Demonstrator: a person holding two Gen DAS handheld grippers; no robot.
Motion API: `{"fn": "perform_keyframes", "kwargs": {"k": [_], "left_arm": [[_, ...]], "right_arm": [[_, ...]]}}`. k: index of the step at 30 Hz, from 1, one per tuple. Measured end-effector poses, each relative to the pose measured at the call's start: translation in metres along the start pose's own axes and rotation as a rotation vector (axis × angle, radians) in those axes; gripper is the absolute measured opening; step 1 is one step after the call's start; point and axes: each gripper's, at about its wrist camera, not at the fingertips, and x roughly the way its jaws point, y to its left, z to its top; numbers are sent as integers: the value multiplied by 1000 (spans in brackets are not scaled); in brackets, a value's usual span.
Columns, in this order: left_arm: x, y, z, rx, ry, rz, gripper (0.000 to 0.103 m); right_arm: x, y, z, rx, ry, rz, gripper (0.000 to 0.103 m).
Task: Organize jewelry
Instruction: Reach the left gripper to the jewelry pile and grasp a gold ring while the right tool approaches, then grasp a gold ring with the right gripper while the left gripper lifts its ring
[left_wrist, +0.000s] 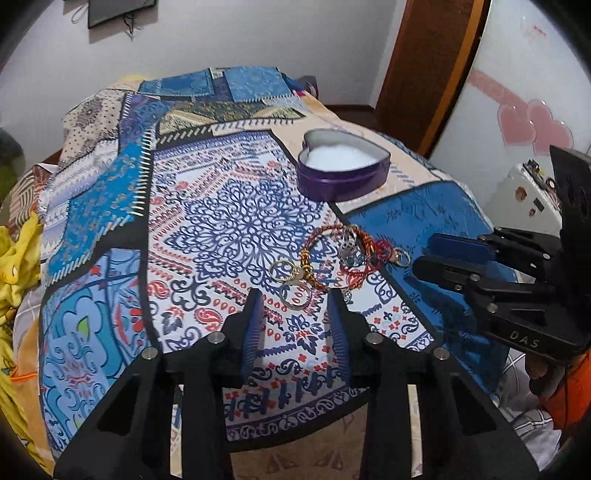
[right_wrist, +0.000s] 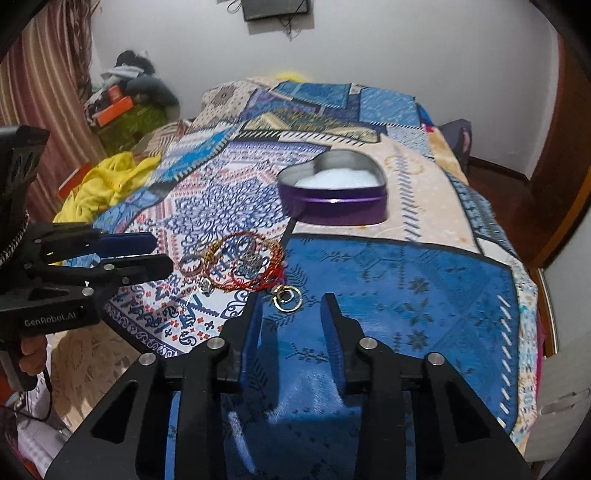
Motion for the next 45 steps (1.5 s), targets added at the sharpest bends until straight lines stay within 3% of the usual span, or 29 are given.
{"fn": "perform_keyframes", "kwargs": {"k": [14, 24, 35, 40, 44, 45], "left_arm": [[23, 4, 3, 9, 32, -10, 28], [27, 2, 5, 6, 26, -4, 20], [4, 6, 7, -12, -25, 9, 20], [-8, 8, 9, -21, -55, 17, 20], [-15, 10, 8, -28, -73, 16, 20], [-16, 10, 7, -29, -75, 15, 20]], "right_arm": [[15, 4, 3, -35, 18, 17, 26], [12, 1, 3, -11, 7, 23, 8], [-2, 0, 7, -1, -30, -10, 7], [-3, 1, 9, -12, -25, -34, 7], [6, 5, 10, -28, 23, -49, 27], [10, 6, 11, -31, 28, -47, 27]]}}
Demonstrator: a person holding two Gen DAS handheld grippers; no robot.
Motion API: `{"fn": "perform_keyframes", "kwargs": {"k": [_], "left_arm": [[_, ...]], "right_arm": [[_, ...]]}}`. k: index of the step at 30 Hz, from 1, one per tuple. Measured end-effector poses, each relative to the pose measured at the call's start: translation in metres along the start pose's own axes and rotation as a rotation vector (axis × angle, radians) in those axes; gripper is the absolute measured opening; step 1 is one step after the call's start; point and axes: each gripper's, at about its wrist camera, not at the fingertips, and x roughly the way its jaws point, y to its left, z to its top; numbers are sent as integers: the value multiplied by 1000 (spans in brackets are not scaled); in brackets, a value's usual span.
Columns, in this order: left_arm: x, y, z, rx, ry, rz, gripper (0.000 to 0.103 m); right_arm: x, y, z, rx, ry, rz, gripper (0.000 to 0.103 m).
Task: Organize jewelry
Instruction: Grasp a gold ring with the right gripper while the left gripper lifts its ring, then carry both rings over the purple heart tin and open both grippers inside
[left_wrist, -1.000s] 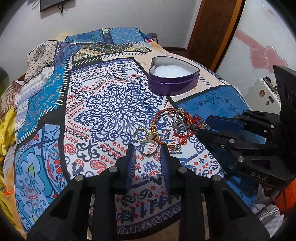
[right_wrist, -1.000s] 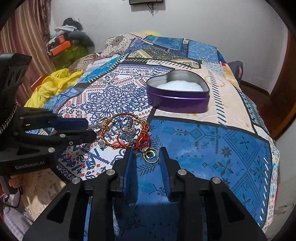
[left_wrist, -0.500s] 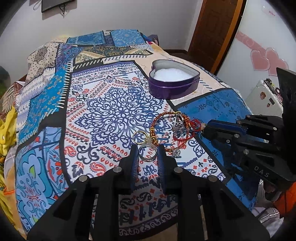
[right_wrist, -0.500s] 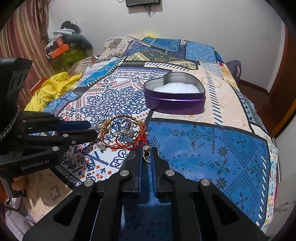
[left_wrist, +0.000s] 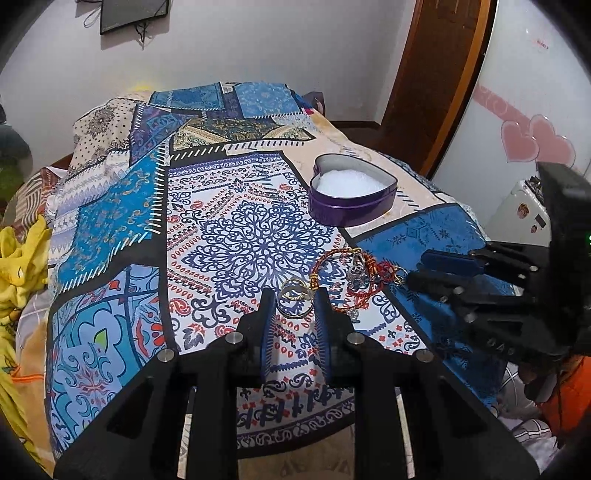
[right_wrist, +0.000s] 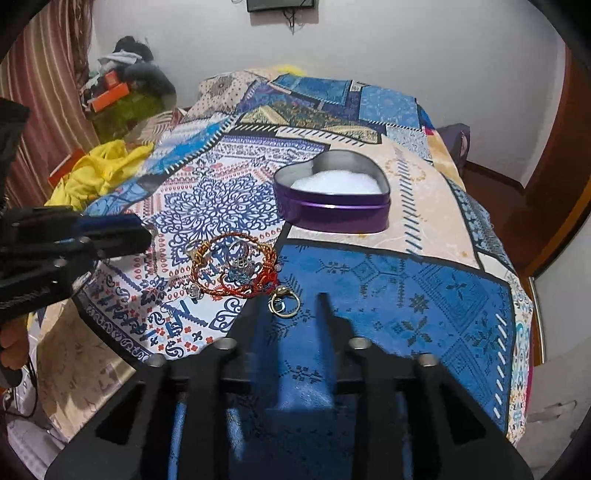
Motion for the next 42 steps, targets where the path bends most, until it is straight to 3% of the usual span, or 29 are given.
{"fn": "perform_keyframes", "kwargs": {"k": [7, 10, 17, 30, 42], "left_arm": [[-3, 4, -3, -13, -9, -9, 20], [-4, 5, -2, -17, -14, -13, 20], [-9, 2, 2, -15, -35, -20, 20], [-17, -15, 31, 18, -106, -22, 20], [-14, -32, 71, 64, -176, -36, 20]], "right_arm": [[13, 1, 0, -21, 7, -3, 27], [15, -1, 1, -17, 6, 7, 15], [7, -3, 0, 3, 0, 17, 14], [-42, -30, 19, 70, -139, -53, 14], [-57, -44, 45, 99, -251, -71, 14]]}}
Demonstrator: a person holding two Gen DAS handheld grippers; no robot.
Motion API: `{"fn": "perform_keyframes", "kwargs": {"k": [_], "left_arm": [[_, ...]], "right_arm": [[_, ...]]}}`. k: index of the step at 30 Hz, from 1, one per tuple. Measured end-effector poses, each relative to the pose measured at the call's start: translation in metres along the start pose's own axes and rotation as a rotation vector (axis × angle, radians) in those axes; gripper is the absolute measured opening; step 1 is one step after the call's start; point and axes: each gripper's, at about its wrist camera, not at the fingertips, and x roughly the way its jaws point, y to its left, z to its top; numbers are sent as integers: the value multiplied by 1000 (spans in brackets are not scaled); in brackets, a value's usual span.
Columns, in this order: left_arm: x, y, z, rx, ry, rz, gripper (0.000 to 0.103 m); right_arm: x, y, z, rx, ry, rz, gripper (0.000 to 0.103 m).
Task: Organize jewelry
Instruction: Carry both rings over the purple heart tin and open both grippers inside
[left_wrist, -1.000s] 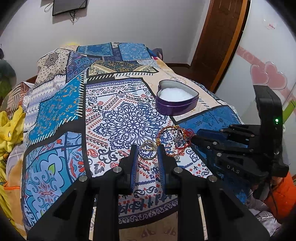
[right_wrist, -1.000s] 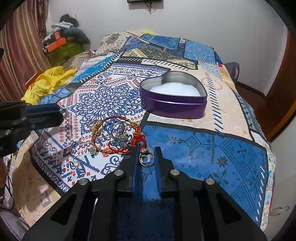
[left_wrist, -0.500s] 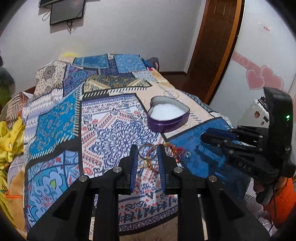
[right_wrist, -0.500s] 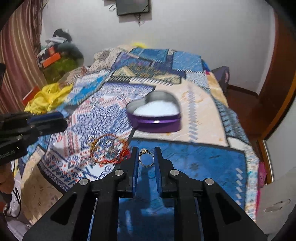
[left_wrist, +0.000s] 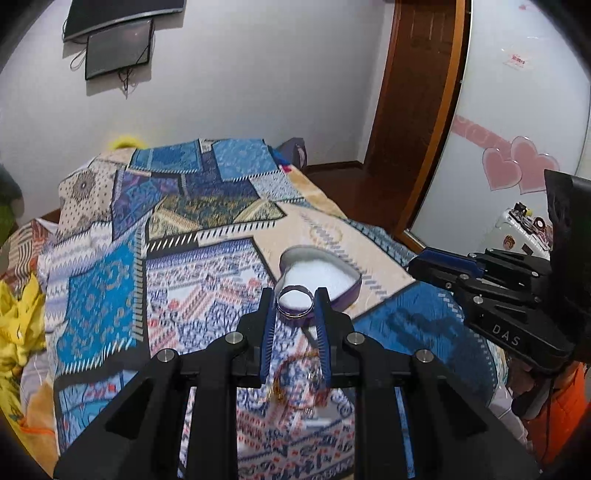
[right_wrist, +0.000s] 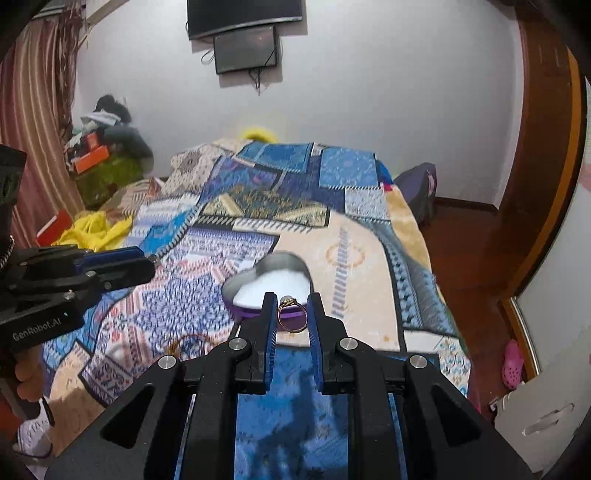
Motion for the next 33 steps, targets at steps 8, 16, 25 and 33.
{"fn": "perform_keyframes", "kwargs": {"k": [8, 16, 25, 33], "left_arm": [[13, 1, 18, 3, -26, -6, 20], [33, 5, 23, -9, -11, -12, 20], [67, 9, 20, -4, 46, -14, 20], [99, 8, 11, -6, 134, -44, 20]], "right_arm": [[13, -1, 14, 23, -25, 27, 14], [38, 0, 20, 29, -5, 56, 14], [62, -15, 22, 59, 63, 117, 14], [76, -18, 23, 50, 108, 140, 15]]}}
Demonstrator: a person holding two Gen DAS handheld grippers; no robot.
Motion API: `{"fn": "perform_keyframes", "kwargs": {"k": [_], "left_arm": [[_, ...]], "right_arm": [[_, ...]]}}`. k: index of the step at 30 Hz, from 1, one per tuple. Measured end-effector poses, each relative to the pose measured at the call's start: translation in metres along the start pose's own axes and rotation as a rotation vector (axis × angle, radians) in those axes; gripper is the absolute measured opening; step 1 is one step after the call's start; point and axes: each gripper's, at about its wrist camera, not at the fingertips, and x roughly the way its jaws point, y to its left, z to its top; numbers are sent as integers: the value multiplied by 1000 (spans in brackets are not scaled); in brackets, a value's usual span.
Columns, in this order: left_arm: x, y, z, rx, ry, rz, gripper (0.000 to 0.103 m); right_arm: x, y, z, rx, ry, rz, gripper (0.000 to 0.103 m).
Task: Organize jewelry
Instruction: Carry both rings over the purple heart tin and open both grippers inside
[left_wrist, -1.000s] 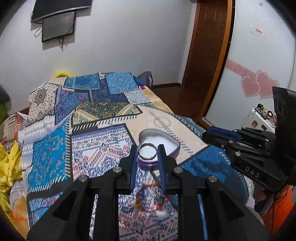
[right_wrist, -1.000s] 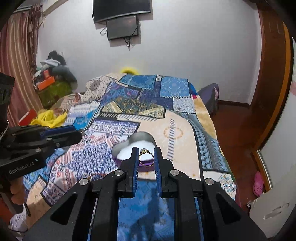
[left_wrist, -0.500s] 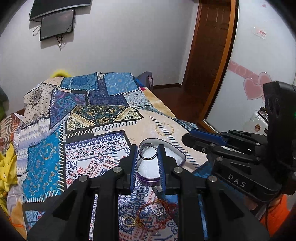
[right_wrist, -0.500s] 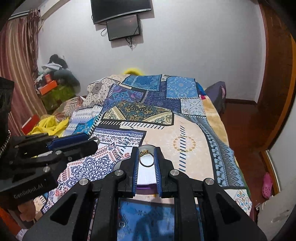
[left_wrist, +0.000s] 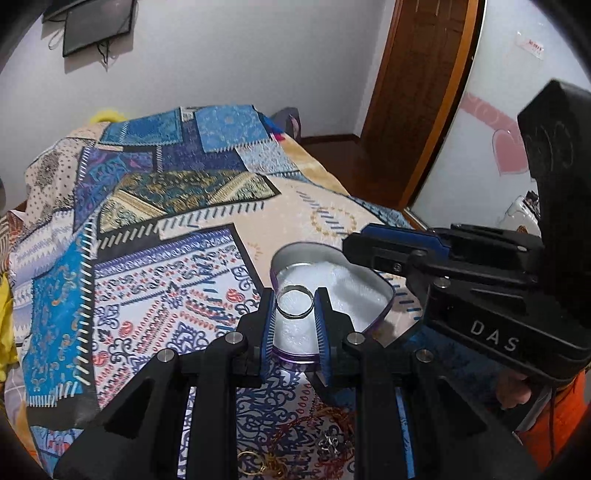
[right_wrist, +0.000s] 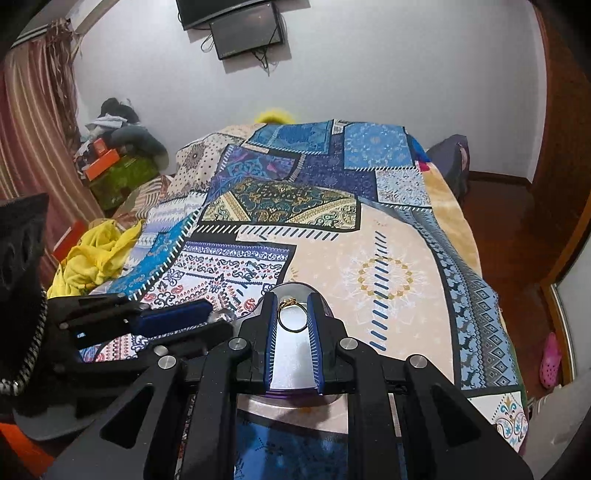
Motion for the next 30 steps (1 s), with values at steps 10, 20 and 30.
{"fn": "perform_keyframes", "kwargs": {"k": [10, 20, 30], "left_arm": [[11, -4, -3, 13, 43, -31, 20], [1, -8, -3, 37, 21, -2, 20], [-33, -1, -1, 7, -25, 52, 21]], "right_arm": [[14, -11, -2, 35, 68, 25, 15], [8, -6, 1, 2, 61, -7, 15], [-20, 5, 0, -32, 25, -55, 17]]}}
